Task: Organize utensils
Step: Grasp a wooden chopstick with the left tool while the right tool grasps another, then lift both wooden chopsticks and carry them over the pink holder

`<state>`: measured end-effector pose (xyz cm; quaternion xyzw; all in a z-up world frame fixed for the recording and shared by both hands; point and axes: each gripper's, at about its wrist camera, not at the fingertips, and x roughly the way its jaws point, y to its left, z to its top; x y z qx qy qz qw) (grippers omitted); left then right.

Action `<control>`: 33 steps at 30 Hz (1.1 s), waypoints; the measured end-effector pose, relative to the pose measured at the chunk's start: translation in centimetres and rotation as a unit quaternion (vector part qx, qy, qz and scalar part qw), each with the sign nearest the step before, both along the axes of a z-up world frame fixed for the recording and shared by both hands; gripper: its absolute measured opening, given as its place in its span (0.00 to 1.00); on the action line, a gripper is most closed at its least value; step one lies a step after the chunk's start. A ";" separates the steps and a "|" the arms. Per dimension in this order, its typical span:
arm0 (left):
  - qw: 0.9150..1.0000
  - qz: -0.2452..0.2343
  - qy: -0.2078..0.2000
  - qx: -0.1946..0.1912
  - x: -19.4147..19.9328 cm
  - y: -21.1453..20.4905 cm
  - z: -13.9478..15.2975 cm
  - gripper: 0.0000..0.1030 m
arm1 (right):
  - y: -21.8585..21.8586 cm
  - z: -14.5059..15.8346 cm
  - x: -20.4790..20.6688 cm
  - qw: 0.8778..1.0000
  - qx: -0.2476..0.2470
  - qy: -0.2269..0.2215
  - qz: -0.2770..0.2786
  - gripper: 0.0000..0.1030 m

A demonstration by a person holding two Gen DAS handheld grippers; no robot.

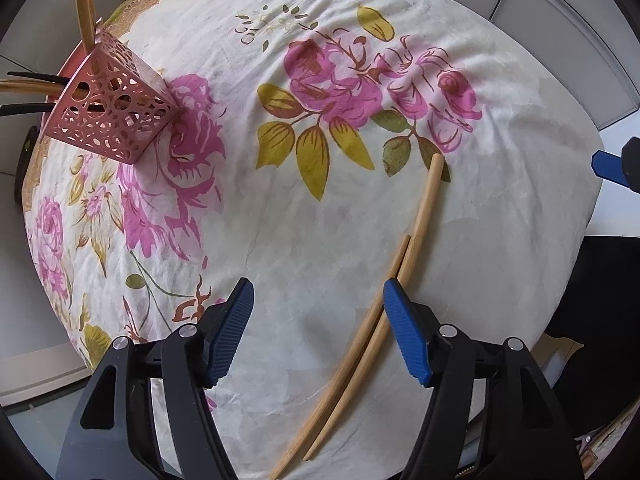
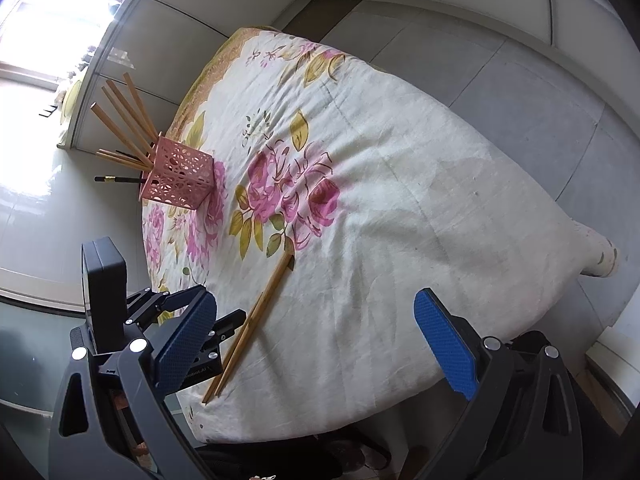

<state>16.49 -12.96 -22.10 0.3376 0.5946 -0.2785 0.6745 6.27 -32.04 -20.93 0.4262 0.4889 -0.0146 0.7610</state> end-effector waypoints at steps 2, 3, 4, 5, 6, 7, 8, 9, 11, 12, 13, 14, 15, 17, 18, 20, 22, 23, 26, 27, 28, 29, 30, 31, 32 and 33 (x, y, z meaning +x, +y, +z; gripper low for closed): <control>1.000 -0.003 0.007 0.003 0.0 -0.1 -0.3 0.62 | 0.1 0.0 0.1 1.000 0.002 0.000 0.002 0.94; 1.000 -0.007 0.007 0.009 -0.2 0.0 -0.4 0.62 | 0.1 0.0 0.1 1.000 0.001 0.001 0.002 0.94; 1.000 -0.011 0.007 0.016 -0.3 -0.1 -0.8 0.62 | 0.1 0.0 0.1 1.000 0.001 0.001 0.001 0.94; 1.000 -0.015 0.012 0.017 -0.6 -0.1 -1.1 0.61 | 0.1 -0.1 0.1 1.000 0.000 0.002 0.002 0.93; 1.000 -0.021 0.011 0.011 -0.8 -0.2 -1.0 0.58 | 0.1 -0.1 0.1 1.000 0.000 0.003 0.002 0.93; 0.999 -0.027 0.014 0.010 -0.9 -0.2 -1.1 0.53 | 0.2 -0.2 0.2 1.000 -0.001 0.006 0.004 0.93; 0.999 -0.033 0.017 0.010 -1.1 -0.3 -1.0 0.47 | 0.2 -0.3 0.2 1.000 -0.002 0.010 0.005 0.93; 0.999 -0.042 0.018 0.011 -1.3 -0.6 -0.9 0.44 | 0.3 -0.5 0.3 1.000 -0.002 0.014 0.006 0.93; 0.997 -0.062 0.033 0.010 -1.7 -1.2 -0.9 0.21 | 0.4 -0.7 0.5 1.000 0.001 0.020 0.008 0.93; 0.996 -0.066 0.052 0.003 -2.0 -1.7 -1.0 0.11 | 0.6 -0.8 0.7 1.000 0.003 0.023 0.011 0.93; 0.996 -0.068 0.057 0.001 -2.2 -2.1 -1.0 0.07 | 0.8 -0.9 0.8 1.000 0.005 0.027 0.015 0.93; 0.996 -0.067 0.056 0.003 -2.3 -2.3 -0.9 0.06 | 1.0 -1.1 1.0 0.999 0.008 0.031 0.017 0.94; 0.997 -0.059 0.056 -0.003 -2.2 -2.3 -0.9 0.06 | 1.3 -1.3 1.3 0.999 0.010 0.038 0.020 0.94; 0.998 -0.037 0.048 -0.026 -1.6 -1.5 -0.7 0.05 | 1.9 -1.5 1.9 0.998 0.010 0.056 0.024 0.94; 0.998 -0.013 0.039 -0.042 -0.9 -0.7 -0.4 0.05 | 2.2 -1.4 2.2 0.998 0.004 0.062 0.025 0.94; 0.995 0.035 0.034 -0.088 0.3 1.5 0.4 0.05 | 3.1 -0.7 3.1 0.997 -0.029 0.067 0.028 0.93; 0.987 0.077 0.027 -0.142 1.2 3.7 2.0 0.04 | 4.1 -0.5 4.2 0.995 -0.055 0.080 0.036 0.92; 0.983 0.089 0.023 -0.161 1.5 4.7 2.7 0.04 | 4.7 -0.7 5.0 0.993 -0.060 0.095 0.041 0.88; 0.972 0.113 0.002 -0.208 1.9 7.5 4.9 0.04 | 6.3 -2.5 7.1 0.984 -0.073 0.151 0.053 0.66; 0.968 0.118 -0.005 -0.221 1.8 8.3 5.7 0.04 | 6.7 -2.8 7.4 0.982 -0.081 0.162 0.055 0.64; 0.964 0.123 -0.009 -0.236 1.9 9.2 6.3 0.04 | 7.3 -2.2 7.9 0.980 -0.109 0.161 0.052 0.56; 0.961 0.126 -0.012 -0.246 2.1 9.5 7.0 0.04 | 7.8 -2.1 8.4 0.977 -0.119 0.168 0.054 0.52; 0.959 0.128 -0.015 -0.252 1.6 9.3 7.3 0.04 | 8.3 -2.3 8.9 0.975 -0.116 0.179 0.056 0.52; 0.958 0.129 -0.016 -0.257 1.8 9.5 7.4 0.04 | 8.6 -2.6 9.3 0.973 -0.112 0.192 0.057 0.54; 0.957 0.131 -0.018 -0.258 2.1 9.6 7.4 0.04 | 9.1 -2.5 9.7 0.971 -0.126 0.198 0.053 0.52; 0.957 0.132 -0.019 -0.259 2.6 9.7 7.5 0.04 | 9.8 -2.5 10.0 0.967 -0.142 0.203 0.053 0.53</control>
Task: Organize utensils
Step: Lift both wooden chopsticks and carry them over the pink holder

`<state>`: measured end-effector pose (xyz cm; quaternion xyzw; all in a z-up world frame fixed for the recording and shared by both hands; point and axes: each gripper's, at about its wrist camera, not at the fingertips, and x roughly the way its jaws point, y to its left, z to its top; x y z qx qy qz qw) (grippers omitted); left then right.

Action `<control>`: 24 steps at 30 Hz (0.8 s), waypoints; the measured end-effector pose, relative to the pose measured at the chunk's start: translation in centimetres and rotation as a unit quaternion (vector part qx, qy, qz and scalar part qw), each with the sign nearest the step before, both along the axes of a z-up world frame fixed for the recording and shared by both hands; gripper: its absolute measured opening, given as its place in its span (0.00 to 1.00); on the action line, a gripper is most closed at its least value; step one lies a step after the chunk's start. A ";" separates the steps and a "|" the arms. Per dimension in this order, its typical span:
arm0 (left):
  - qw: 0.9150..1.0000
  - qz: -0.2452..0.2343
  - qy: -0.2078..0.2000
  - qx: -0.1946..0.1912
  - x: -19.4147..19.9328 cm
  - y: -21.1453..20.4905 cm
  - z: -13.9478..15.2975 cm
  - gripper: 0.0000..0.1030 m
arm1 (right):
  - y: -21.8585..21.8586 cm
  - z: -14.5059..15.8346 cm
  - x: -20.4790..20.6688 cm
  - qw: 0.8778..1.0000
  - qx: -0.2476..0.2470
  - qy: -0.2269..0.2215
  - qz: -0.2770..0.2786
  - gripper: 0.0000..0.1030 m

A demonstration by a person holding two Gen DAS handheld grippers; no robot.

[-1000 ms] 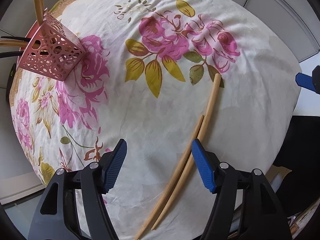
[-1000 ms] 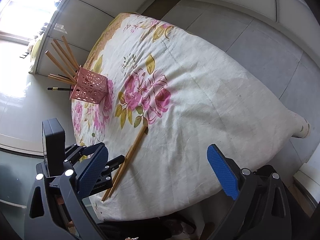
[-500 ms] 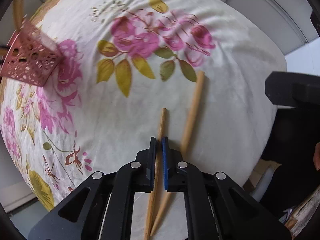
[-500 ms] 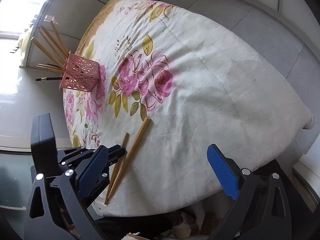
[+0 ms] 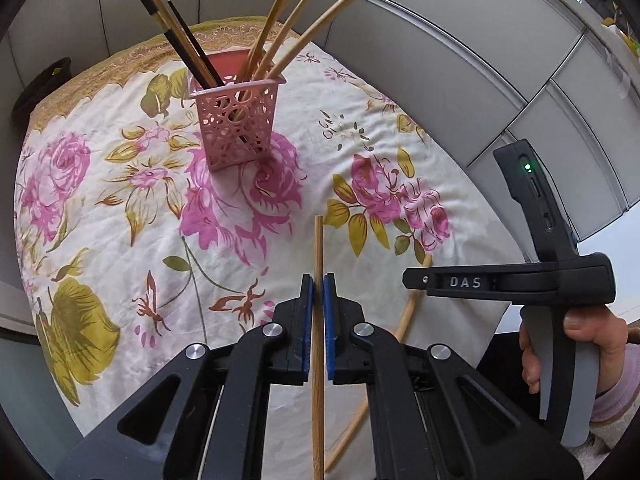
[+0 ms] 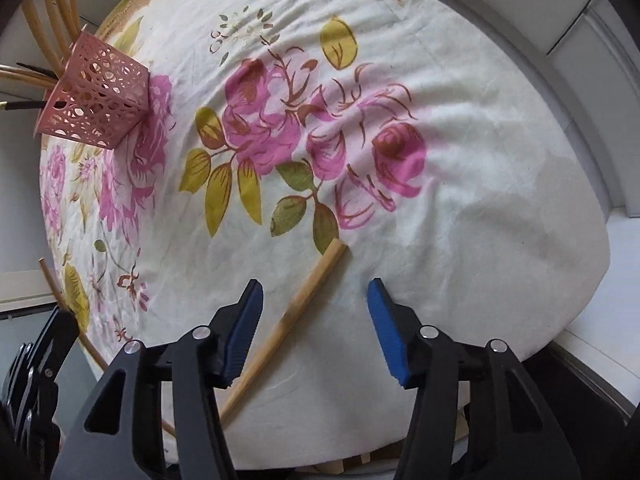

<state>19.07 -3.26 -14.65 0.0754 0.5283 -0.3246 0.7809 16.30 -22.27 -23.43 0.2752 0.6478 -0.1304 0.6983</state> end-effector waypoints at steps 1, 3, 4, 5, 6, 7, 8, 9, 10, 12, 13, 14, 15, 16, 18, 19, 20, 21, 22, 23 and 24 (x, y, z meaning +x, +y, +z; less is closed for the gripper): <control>1.000 0.002 -0.001 -0.001 0.1 0.1 0.1 0.04 | 0.8 0.1 0.3 1.000 -0.025 0.004 0.005 0.53; 1.000 0.004 -0.006 -0.002 -0.1 1.1 0.5 0.04 | 1.9 0.5 0.5 0.997 -0.070 -0.003 0.012 0.42; 1.000 0.007 -0.010 -0.002 -0.1 1.2 0.7 0.04 | 2.4 0.7 0.6 0.995 -0.101 -0.010 0.014 0.18; 1.000 0.009 -0.011 -0.005 -0.2 1.6 0.9 0.04 | 2.6 0.8 0.6 0.993 -0.117 -0.020 0.014 0.16; 1.000 0.010 -0.011 -0.009 -0.2 1.6 0.9 0.04 | 2.6 1.0 0.5 0.992 -0.117 -0.035 0.015 0.14; 1.000 0.013 -0.011 -0.012 -0.3 1.8 1.1 0.04 | 2.7 1.0 0.5 0.992 -0.112 -0.050 0.017 0.10; 1.000 0.016 -0.011 -0.016 -0.2 1.9 1.1 0.04 | 2.5 1.1 0.4 0.992 -0.103 -0.065 0.018 0.08; 0.999 0.021 -0.012 -0.022 -0.1 2.0 1.2 0.04 | 2.1 1.4 0.1 0.993 -0.080 -0.089 0.019 0.08; 0.999 0.025 -0.016 -0.029 -0.2 2.0 1.4 0.04 | 1.8 1.9 -0.2 0.990 -0.076 -0.113 0.021 0.08; 0.998 0.030 -0.024 -0.041 -0.3 2.0 2.0 0.04 | 1.4 3.6 -0.8 0.982 -0.092 -0.160 0.031 0.08; 0.998 0.035 -0.032 -0.045 -0.4 2.0 2.4 0.04 | 1.4 4.9 -1.4 0.976 -0.097 -0.192 0.039 0.08; 0.997 0.038 -0.042 -0.049 -0.6 1.9 2.8 0.04 | 1.5 6.0 -2.0 0.970 -0.106 -0.215 0.042 0.08; 0.996 0.042 -0.052 -0.052 -0.8 1.8 3.2 0.04 | 1.5 7.3 -2.6 0.963 -0.116 -0.240 0.046 0.08; 0.995 0.047 -0.062 -0.055 -1.0 1.8 3.7 0.04 | 1.5 8.5 -3.0 0.957 -0.120 -0.261 0.049 0.08; 0.993 0.054 -0.085 -0.060 -1.6 1.6 4.5 0.04 | 1.5 11.0 -4.1 0.939 -0.137 -0.311 0.055 0.08; 0.992 0.060 -0.099 -0.058 -1.9 1.5 5.0 0.04 | 1.7 12.1 -4.5 0.930 -0.144 -0.333 0.058 0.08; 0.990 0.065 -0.110 -0.056 -2.2 1.4 5.3 0.04 | 1.7 13.2 -5.1 0.920 -0.149 -0.357 0.060 0.08; 0.989 0.069 -0.121 -0.056 -2.6 1.3 5.6 0.04 | 1.7 14.1 -5.6 0.912 -0.156 -0.376 0.062 0.08; 0.987 0.072 -0.130 -0.057 -2.8 1.2 6.0 0.04 | 1.6 15.0 -6.1 0.904 -0.159 -0.392 0.063 0.08; 0.985 0.077 -0.141 -0.056 -3.2 1.0 6.4 0.04 | 1.5 15.8 -6.5 0.898 -0.159 -0.405 0.064 0.08; 0.984 0.082 -0.151 -0.058 -3.5 1.0 6.8 0.04 | 1.4 16.5 -6.9 0.893 -0.158 -0.416 0.065 0.08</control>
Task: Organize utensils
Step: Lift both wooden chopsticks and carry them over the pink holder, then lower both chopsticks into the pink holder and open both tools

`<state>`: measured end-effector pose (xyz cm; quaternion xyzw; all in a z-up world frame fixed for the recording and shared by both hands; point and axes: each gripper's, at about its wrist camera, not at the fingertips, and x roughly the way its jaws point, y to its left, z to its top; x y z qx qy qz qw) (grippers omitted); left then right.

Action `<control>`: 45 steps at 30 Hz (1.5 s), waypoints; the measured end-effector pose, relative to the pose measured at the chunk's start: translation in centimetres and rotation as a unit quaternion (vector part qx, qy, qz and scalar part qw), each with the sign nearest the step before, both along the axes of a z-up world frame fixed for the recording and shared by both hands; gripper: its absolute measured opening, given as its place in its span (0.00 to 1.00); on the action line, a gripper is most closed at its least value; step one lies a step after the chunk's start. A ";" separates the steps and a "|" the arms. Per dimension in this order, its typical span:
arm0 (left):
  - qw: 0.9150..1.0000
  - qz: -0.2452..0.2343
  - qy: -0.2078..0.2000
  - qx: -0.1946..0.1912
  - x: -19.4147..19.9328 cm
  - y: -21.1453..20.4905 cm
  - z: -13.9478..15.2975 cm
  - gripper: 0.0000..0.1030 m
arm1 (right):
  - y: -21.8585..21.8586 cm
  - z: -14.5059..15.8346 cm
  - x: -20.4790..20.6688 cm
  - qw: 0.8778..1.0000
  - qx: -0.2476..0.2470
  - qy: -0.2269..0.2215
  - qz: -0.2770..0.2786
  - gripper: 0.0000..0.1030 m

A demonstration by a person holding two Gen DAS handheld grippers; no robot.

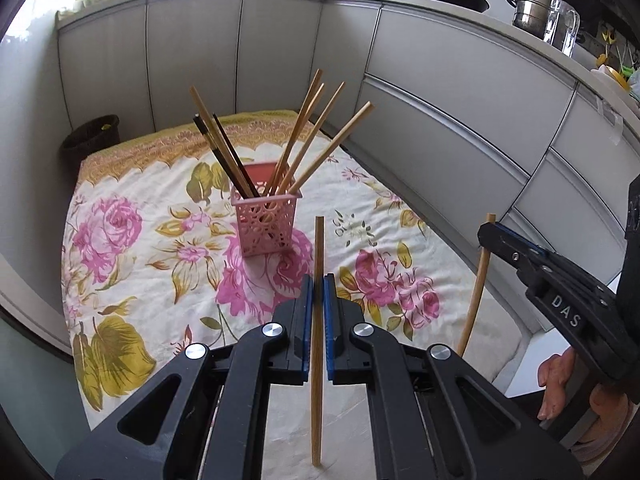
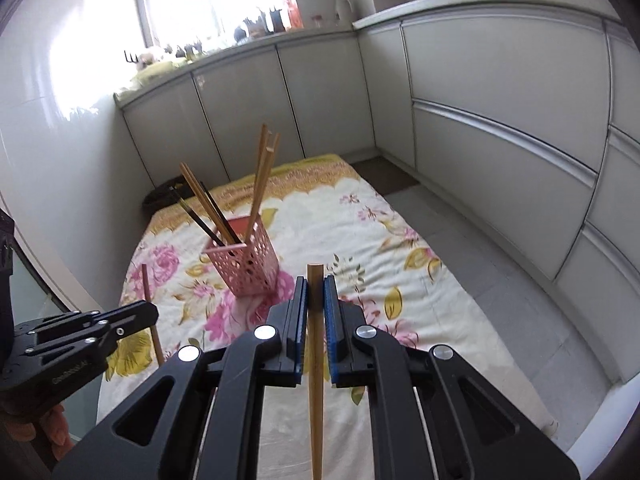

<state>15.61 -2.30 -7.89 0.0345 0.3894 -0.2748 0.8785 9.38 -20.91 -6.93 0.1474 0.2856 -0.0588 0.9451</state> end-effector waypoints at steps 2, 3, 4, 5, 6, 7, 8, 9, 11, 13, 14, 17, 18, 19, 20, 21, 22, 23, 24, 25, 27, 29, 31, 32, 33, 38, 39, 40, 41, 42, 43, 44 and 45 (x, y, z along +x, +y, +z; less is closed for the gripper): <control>1.000 0.014 -0.018 -0.009 -0.4 -0.1 0.8 0.04 | -0.3 1.1 -0.1 1.000 0.006 -0.015 0.008 0.08; 0.999 0.019 -0.025 -0.013 -0.5 -0.1 1.3 0.04 | -0.4 1.4 0.0 1.000 0.010 -0.020 0.012 0.08; 0.999 0.022 -0.032 -0.016 -0.6 -0.2 1.7 0.04 | -0.5 1.8 0.2 1.000 0.014 -0.024 0.014 0.08; 0.999 0.029 -0.040 -0.017 -0.5 -0.2 2.3 0.04 | -0.4 2.1 0.5 0.999 0.017 -0.027 0.016 0.08; 0.998 0.033 -0.047 -0.017 -0.4 -0.3 2.8 0.04 | -0.4 2.4 0.9 0.999 0.020 -0.031 0.018 0.08; 0.998 0.037 -0.054 -0.018 -0.2 -0.4 3.4 0.04 | -0.5 2.9 1.1 0.999 0.023 -0.034 0.021 0.08; 0.997 0.040 -0.060 -0.018 0.1 -0.4 4.1 0.04 | -0.5 3.4 1.5 0.999 0.023 -0.036 0.024 0.08; 0.997 0.041 -0.065 -0.016 0.4 -0.5 4.8 0.04 | -0.4 3.9 1.7 0.999 0.024 -0.040 0.026 0.08; 0.996 0.044 -0.081 -0.012 1.1 -0.8 6.1 0.04 | -0.5 4.9 2.7 0.998 0.023 -0.047 0.032 0.08; 0.994 0.047 -0.100 -0.008 1.9 -1.0 7.8 0.04 | -0.5 6.4 3.7 0.998 0.022 -0.054 0.037 0.08; 0.993 0.049 -0.107 -0.009 2.2 -1.1 8.5 0.04 | -0.5 7.0 3.9 0.997 0.022 -0.058 0.039 0.08; 0.990 0.057 -0.129 -0.014 3.4 -1.3 10.6 0.04 | -0.7 8.9 5.1 0.996 0.027 -0.067 0.045 0.08; 0.989 0.059 -0.135 -0.015 3.8 -1.4 11.2 0.04 | -0.8 9.4 5.5 0.996 0.030 -0.070 0.048 0.08; 0.987 0.062 -0.144 -0.015 4.2 -1.5 11.8 0.04 | -0.8 10.0 5.8 0.996 0.032 -0.072 0.050 0.08; 0.986 0.064 -0.151 -0.016 4.5 -1.7 12.3 0.04 | -0.9 10.4 6.0 0.995 0.033 -0.076 0.051 0.08; 0.985 0.067 -0.158 -0.016 4.8 -1.8 12.7 0.04 | -0.9 10.8 6.2 0.995 0.035 -0.081 0.052 0.08; 0.984 0.071 -0.164 -0.016 5.3 -1.9 13.0 0.04 | -1.0 11.0 6.2 0.994 0.038 -0.083 0.053 0.08; 0.983 0.075 -0.168 -0.016 5.7 -2.0 13.1 0.04 | -1.1 11.1 6.5 0.994 0.042 -0.085 0.054 0.08; 0.982 0.079 -0.171 -0.017 6.1 -2.1 13.2 0.04 | -1.1 11.3 6.6 0.994 0.044 -0.086 0.055 0.08; 0.981 0.082 -0.172 -0.018 6.6 -2.2 13.3 0.04 | -1.1 11.3 6.9 0.994 0.044 -0.087 0.056 0.08; 0.980 0.091 -0.177 -0.020 7.5 -2.3 13.3 0.04 | -1.1 11.2 7.0 0.994 0.041 -0.089 0.057 0.08; 0.979 0.097 -0.176 -0.022 8.4 -2.4 13.2 0.04 | -1.0 11.0 7.5 0.993 0.042 -0.089 0.058 0.08; 0.980 0.101 -0.170 -0.020 9.2 -2.6 12.9 0.04 | -1.0 10.7 7.9 0.993 0.045 -0.088 0.059 0.08; 0.980 0.102 -0.167 -0.019 9.6 -2.6 12.7 0.04 | -1.1 10.6 8.0 0.993 0.046 -0.086 0.060 0.08; 0.981 0.102 -0.162 -0.019 9.8 -2.5 12.2 0.04 | -1.1 10.5 8.1 0.993 0.047 -0.086 0.060 0.08; 0.986 0.106 -0.129 0.006 10.8 -2.6 9.9 0.28 | -1.1 10.3 8.7 0.993 0.053 -0.085 0.062 0.08; 0.985 0.112 -0.129 0.002 10.6 -2.3 9.8 0.43 | -1.0 10.4 8.8 0.993 0.052 -0.087 0.062 0.08; 0.984 0.117 -0.133 -0.004 10.3 -1.9 9.8 0.47 | -0.9 10.5 8.9 0.993 0.051 -0.089 0.062 0.08; 0.983 0.120 -0.135 -0.010 10.1 -1.6 10.0 0.47 | -0.8 10.3 8.7 0.993 0.053 -0.091 0.063 0.08; 0.983 0.121 -0.138 -0.013 9.9 -1.3 10.2 0.47 | -0.6 10.4 8.7 0.992 0.054 -0.092 0.063 0.08; 0.982 0.124 -0.142 -0.012 9.7 -1.0 10.4 0.47 | -0.5 10.6 8.8 0.992 0.054 -0.094 0.064 0.08; 0.980 0.132 -0.149 -0.009 9.5 -0.7 10.8 0.47 | -0.3 10.8 9.0 0.992 0.053 -0.098 0.063 0.08; 0.979 0.134 -0.154 -0.008 9.3 -0.5 11.0 0.47 | -0.2 11.1 9.2 0.991 0.052 -0.102 0.062 0.08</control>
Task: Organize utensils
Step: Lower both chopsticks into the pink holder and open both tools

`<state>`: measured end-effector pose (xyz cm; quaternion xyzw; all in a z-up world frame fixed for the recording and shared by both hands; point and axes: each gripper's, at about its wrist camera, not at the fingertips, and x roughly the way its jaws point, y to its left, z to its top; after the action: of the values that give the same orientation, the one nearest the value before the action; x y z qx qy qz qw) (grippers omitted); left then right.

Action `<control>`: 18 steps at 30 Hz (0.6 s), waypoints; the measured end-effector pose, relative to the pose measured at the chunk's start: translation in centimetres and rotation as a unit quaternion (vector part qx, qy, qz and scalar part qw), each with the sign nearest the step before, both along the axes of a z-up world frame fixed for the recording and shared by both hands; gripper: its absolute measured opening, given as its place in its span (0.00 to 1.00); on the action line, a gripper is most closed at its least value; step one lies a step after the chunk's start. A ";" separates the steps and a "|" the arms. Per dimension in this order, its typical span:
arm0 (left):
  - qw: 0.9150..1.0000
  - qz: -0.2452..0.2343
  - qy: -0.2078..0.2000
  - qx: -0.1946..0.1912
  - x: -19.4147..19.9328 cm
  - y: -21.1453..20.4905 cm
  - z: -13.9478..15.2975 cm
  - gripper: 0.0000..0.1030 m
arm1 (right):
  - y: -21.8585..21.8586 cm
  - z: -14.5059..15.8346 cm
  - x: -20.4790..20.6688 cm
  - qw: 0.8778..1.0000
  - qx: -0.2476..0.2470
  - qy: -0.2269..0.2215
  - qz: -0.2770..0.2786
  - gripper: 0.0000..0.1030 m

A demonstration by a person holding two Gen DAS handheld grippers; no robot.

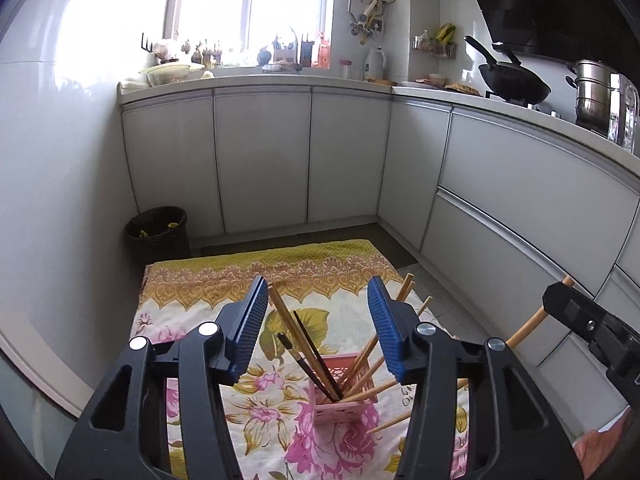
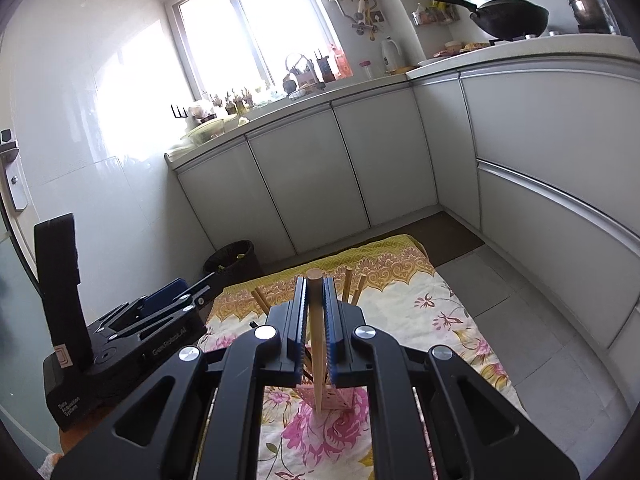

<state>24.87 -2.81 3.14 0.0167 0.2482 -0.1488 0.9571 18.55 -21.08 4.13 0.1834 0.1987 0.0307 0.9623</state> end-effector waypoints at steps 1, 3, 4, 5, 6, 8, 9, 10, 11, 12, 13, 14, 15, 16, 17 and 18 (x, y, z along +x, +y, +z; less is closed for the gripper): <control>1.000 0.000 -0.003 -0.001 -0.3 0.3 0.3 0.48 | 0.2 0.2 0.1 1.000 -0.002 -0.004 -0.001 0.08; 1.000 0.010 -0.012 -0.003 -0.5 0.9 0.7 0.48 | 0.5 0.6 0.7 1.000 -0.002 -0.014 -0.004 0.08; 1.000 0.018 -0.017 -0.002 -0.7 1.2 0.9 0.49 | 0.6 0.8 1.0 1.000 -0.001 -0.018 -0.006 0.08; 0.999 0.025 -0.022 -0.004 -0.9 1.6 1.1 0.49 | 0.7 0.9 1.3 1.000 0.001 -0.021 -0.007 0.08; 0.999 0.031 -0.026 -0.009 -1.1 2.1 1.4 0.49 | 0.7 1.0 1.7 1.000 0.003 -0.025 -0.009 0.08; 0.999 0.035 -0.031 -0.017 -1.1 2.8 1.8 0.51 | 0.8 1.2 2.4 0.999 0.009 -0.034 -0.015 0.08; 0.999 0.038 -0.034 -0.018 -1.2 3.0 2.0 0.51 | 0.8 1.3 2.8 0.999 0.012 -0.037 -0.017 0.08; 0.998 0.039 -0.036 -0.018 -1.3 3.2 2.2 0.53 | 0.8 1.2 3.2 0.999 0.014 -0.038 -0.019 0.08; 0.998 0.040 -0.037 -0.016 -1.3 3.4 2.2 0.55 | 0.8 1.1 3.7 0.999 0.015 -0.040 -0.023 0.08; 0.998 0.043 -0.038 -0.013 -1.2 3.5 2.2 0.55 | 0.9 1.0 4.1 0.999 0.015 -0.043 -0.025 0.08; 0.998 0.045 -0.037 -0.011 -1.1 3.5 2.2 0.55 | 1.0 0.8 4.5 0.999 0.013 -0.045 -0.027 0.09; 0.998 0.046 -0.035 -0.009 -1.0 3.5 2.0 0.55 | 1.1 0.6 5.1 0.999 0.010 -0.043 -0.029 0.10; 0.998 0.047 -0.033 -0.007 -0.9 3.6 1.9 0.55 | 1.1 0.3 5.6 0.999 0.010 -0.040 -0.029 0.15; 0.998 0.050 -0.032 -0.006 -0.8 3.7 1.7 0.56 | 1.1 0.0 5.8 0.999 0.010 -0.039 -0.032 0.40; 0.998 0.052 -0.029 -0.006 -0.8 3.8 1.5 0.56 | 1.0 -0.4 5.9 0.998 0.011 -0.040 -0.038 0.67; 0.998 0.053 -0.027 -0.007 -0.7 4.0 1.4 0.57 | 0.8 -0.6 5.8 0.998 0.016 -0.046 -0.041 0.76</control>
<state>24.17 1.17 4.53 0.0006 0.2222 -0.0990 0.9700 24.38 -20.24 3.52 0.2055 0.1464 0.0023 0.9676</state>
